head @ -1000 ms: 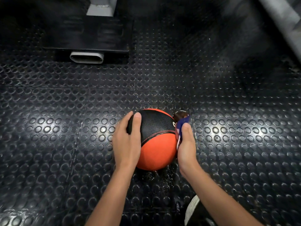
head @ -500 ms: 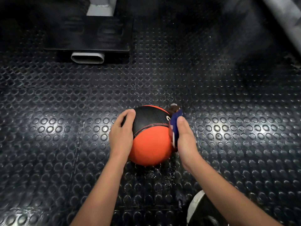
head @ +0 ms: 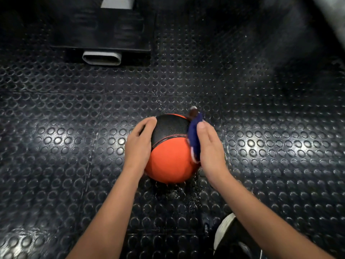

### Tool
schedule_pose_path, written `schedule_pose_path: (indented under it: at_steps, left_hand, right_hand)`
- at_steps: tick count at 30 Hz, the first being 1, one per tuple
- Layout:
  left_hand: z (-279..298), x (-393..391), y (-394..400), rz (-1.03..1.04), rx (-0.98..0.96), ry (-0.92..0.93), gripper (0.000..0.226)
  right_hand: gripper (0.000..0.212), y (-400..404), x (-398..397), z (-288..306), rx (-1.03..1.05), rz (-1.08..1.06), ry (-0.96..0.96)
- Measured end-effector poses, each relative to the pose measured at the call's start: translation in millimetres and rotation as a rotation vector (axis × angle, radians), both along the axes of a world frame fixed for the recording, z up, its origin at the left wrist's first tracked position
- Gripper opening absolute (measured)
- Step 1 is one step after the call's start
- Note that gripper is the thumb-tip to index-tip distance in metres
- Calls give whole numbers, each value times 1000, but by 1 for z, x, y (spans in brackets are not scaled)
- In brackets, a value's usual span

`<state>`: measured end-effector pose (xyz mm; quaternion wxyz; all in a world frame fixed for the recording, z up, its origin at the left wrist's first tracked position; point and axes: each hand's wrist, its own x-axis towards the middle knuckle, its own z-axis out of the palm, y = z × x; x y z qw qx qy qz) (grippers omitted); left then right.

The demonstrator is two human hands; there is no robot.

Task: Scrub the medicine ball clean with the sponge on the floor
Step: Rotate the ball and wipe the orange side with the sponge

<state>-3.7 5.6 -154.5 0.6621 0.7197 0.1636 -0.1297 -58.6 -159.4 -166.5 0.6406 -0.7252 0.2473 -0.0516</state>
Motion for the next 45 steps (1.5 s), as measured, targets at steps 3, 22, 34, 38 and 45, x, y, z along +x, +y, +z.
schedule_pose_path:
  at_steps: [3,22,34,38,45]
  left_hand:
    - [-2,-3,2,-19,-8,-13,28]
    - [7,-3,1,-43,-19,20,31]
    - [13,-11,-1,-14,109,-14,18]
    - [14,-23,-6,192,340,147,36]
    - [24,-36,0,132,9,607,82]
  right_hand:
    - [37,-4,-1,0,-149,130,-92]
    - [42,-22,24,0,420,52,361]
    - [43,-26,11,-11,304,72,308]
    - [49,-32,11,-8,393,55,415]
    - [59,-20,-2,-11,401,86,434]
